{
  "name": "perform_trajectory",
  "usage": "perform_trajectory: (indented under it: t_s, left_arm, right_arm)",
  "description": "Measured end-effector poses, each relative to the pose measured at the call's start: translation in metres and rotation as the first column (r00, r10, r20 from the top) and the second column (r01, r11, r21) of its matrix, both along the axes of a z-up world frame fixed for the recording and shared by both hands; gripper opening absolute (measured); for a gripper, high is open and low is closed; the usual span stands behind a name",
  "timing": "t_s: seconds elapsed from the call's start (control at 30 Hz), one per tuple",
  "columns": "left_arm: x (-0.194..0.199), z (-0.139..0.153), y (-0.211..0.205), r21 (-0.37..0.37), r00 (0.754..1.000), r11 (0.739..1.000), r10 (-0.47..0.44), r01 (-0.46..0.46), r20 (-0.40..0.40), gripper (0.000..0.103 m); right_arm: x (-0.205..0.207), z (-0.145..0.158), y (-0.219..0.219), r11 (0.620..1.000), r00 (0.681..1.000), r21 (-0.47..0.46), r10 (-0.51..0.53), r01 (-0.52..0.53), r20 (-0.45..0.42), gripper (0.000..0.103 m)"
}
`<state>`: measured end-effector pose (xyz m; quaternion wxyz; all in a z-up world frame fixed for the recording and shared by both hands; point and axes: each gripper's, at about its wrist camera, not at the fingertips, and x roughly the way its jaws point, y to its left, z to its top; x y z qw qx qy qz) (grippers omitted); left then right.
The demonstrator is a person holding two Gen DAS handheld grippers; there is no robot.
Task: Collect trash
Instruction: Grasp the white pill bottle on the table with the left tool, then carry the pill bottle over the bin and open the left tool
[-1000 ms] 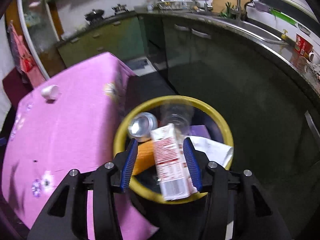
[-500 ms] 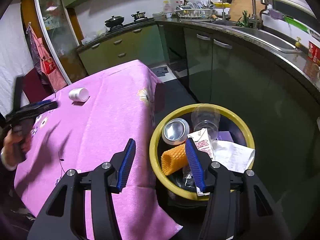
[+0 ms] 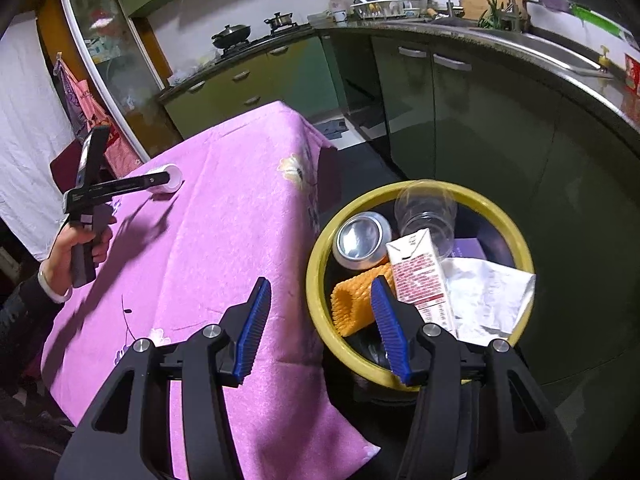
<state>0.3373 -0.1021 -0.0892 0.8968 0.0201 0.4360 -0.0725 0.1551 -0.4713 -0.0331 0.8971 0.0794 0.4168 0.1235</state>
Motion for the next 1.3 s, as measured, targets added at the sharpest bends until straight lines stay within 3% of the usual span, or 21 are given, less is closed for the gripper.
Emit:
perform_trajectory:
  t_s: [0.47,0.57,0.8,1.1,1.3]
  left_arm:
    - [0.016,-0.013,0.007,-0.020,1.000,1.000,-0.018,0.018,-0.013,0.096]
    - [0.016,-0.015,0.007,-0.028,1.000,0.999,-0.016,0.016,-0.017,0.082]
    - [0.009,-0.011,0.010,-0.050,1.000,0.999,-0.003,0.003,-0.005,0.081]
    - [-0.050,0.036,-0.011,-0.028,0.994,0.997,-0.062,0.065,0.091,0.081]
    - [-0.097,0.067,-0.065,-0.045,0.968,0.970,-0.235,0.239,0.085,0.081]
  right_arm:
    - [0.004,-0.009,0.015,1.000,0.999,-0.011,0.013,-0.014,-0.035,0.058]
    - [0.004,-0.008,0.017,1.000,0.999,-0.013,0.014,-0.014,-0.033,0.058]
    - [-0.005,0.001,0.026,1.000,0.999,-0.015,0.024,-0.024,-0.021,0.059]
    - [-0.022,0.004,0.017,0.999,1.000,-0.035,-0.019,0.018,-0.013,0.060]
    - [-0.051,0.011,-0.013,0.990,0.992,-0.064,-0.129,0.129,0.016,0.060]
